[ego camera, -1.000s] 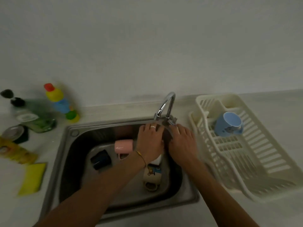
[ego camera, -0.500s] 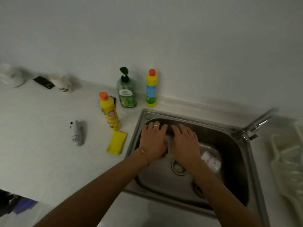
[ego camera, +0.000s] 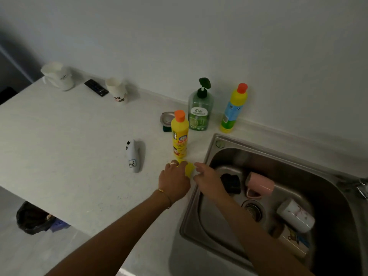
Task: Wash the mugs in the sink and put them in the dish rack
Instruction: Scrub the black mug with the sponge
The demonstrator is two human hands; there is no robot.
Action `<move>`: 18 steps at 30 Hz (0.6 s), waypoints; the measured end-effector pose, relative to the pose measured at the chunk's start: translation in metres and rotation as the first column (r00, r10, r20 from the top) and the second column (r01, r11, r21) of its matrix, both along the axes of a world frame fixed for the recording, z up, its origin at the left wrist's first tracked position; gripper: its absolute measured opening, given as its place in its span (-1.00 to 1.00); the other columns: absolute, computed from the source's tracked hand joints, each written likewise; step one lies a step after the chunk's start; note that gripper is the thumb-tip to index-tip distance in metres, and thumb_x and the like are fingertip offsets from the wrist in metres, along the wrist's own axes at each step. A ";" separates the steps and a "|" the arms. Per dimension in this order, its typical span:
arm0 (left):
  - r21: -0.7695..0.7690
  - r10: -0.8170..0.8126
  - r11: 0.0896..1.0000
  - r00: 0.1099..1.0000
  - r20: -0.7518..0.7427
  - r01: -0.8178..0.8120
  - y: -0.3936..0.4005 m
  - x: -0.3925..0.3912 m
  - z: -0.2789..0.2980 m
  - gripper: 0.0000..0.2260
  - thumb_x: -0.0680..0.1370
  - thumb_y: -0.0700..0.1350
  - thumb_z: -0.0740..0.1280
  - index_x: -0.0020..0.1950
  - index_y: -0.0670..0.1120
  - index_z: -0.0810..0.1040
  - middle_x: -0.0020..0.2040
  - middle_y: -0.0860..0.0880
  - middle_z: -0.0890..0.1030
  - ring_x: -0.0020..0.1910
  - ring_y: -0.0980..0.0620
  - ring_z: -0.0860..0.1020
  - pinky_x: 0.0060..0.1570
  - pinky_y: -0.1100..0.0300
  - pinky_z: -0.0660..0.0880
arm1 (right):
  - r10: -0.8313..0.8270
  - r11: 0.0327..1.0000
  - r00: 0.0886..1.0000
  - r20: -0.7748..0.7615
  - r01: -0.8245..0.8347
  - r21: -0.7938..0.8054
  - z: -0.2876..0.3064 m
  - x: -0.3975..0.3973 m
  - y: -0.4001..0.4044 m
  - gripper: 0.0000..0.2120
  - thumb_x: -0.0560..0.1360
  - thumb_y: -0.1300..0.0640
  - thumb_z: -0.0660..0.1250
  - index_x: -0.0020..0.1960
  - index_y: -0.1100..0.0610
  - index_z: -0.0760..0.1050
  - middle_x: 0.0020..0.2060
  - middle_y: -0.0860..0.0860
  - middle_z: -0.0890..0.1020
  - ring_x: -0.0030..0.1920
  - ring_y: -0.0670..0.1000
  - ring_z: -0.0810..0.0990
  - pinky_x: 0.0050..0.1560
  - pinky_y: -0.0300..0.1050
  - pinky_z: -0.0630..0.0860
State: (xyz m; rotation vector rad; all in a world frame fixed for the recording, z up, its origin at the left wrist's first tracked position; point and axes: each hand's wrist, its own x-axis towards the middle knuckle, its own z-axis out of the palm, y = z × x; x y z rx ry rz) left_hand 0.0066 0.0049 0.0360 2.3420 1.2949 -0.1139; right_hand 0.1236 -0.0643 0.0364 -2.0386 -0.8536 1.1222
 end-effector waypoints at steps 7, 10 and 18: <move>-0.165 0.146 0.978 0.981 0.129 -0.124 0.014 -0.010 -0.037 -0.36 0.45 0.08 0.06 0.51 -0.10 0.37 0.19 -0.24 0.56 0.17 -0.26 0.51 0.14 -0.06 0.47 | -0.130 0.991 0.975 -0.181 0.136 0.018 -0.019 -0.017 0.015 -0.70 0.58 0.17 0.27 0.21 -0.18 0.51 0.06 -0.11 0.63 0.14 0.07 0.62 0.22 0.10 0.57; -0.183 0.201 0.970 0.954 0.222 -0.162 0.011 -0.007 -0.033 -0.47 0.58 -0.11 0.25 0.55 -0.15 0.32 0.24 -0.27 0.55 0.20 -0.28 0.50 0.15 -0.01 0.42 | -0.202 0.976 0.939 -0.279 0.217 0.022 -0.026 -0.015 0.022 -0.67 0.57 0.28 0.28 0.13 -0.14 0.52 0.08 -0.03 0.64 0.12 0.08 0.64 0.22 0.12 0.59; -0.581 0.622 0.726 0.711 0.327 -0.368 0.005 0.015 -0.035 -0.84 0.55 -0.16 0.45 0.12 -0.15 0.65 -0.03 -0.13 0.68 0.02 -0.16 0.65 0.05 -0.05 0.61 | -0.283 0.955 0.912 -0.297 0.295 -0.004 -0.025 0.003 0.005 -0.62 0.57 0.28 0.28 0.17 -0.20 0.52 0.24 0.00 0.58 0.23 0.09 0.55 0.28 0.22 0.53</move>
